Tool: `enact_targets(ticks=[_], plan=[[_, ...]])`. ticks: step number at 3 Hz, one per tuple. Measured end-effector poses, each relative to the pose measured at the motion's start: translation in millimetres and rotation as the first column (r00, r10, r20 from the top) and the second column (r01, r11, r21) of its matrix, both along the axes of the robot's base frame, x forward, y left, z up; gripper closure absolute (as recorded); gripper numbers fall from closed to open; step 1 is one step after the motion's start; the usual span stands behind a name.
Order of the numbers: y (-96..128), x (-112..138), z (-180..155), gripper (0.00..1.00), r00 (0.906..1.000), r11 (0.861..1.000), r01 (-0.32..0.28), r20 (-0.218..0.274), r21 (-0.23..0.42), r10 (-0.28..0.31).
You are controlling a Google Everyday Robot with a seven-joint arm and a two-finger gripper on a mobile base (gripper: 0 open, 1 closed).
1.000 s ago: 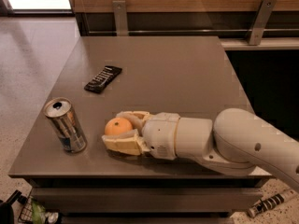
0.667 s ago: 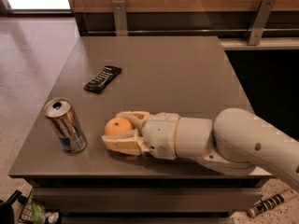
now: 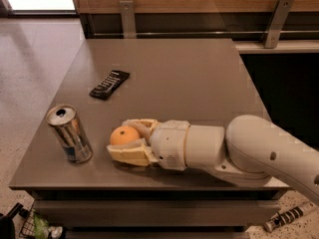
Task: Move orange near redbull can
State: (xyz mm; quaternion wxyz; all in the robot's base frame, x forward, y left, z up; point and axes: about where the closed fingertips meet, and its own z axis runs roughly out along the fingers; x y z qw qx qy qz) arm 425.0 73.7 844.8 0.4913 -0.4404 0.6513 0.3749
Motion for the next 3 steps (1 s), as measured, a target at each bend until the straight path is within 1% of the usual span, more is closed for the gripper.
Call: enact_targets(ticks=[1, 2, 3], plan=[[2.4, -1.2, 0.8, 0.05, 1.0000, 1.000, -0.005, 0.002, -0.002, 0.005], [3.3, -1.7, 1.1, 0.00, 1.0000, 1.000, -0.006, 0.003, -0.003, 0.006], [3.3, -1.7, 1.1, 0.00, 1.0000, 1.000, -0.006, 0.003, -0.003, 0.006]])
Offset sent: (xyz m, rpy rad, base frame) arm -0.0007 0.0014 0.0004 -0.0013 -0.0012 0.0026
